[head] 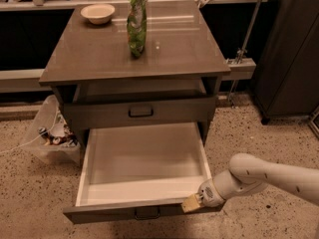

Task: Close middle drawer

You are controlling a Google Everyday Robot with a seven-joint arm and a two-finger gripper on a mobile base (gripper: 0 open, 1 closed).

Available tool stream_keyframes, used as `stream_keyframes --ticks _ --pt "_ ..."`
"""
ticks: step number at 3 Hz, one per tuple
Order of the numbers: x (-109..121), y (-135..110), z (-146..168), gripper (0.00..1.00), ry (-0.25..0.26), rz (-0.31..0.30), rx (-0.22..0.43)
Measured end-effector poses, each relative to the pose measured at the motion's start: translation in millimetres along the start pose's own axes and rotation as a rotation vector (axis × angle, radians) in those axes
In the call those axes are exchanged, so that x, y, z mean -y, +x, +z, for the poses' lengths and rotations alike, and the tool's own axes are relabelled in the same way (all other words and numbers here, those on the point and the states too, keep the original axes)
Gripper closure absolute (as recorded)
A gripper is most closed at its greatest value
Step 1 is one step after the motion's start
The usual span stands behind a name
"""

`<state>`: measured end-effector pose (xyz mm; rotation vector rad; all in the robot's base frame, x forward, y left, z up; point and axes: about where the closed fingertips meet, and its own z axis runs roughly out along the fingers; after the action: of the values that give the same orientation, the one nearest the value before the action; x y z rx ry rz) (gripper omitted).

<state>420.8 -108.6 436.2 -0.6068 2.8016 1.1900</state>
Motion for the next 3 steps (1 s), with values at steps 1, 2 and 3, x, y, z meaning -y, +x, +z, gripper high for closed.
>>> stream_keyframes --ticks 1,2,3 --pt "2.9 -9.3 0.4 1.00 -0.001 0.011 0.008" --pt "7.4 -32.1 -4.3 1.00 0.000 0.017 0.031" --pt "9.7 -79.4 -16.3 1.00 -0.006 0.014 0.087"
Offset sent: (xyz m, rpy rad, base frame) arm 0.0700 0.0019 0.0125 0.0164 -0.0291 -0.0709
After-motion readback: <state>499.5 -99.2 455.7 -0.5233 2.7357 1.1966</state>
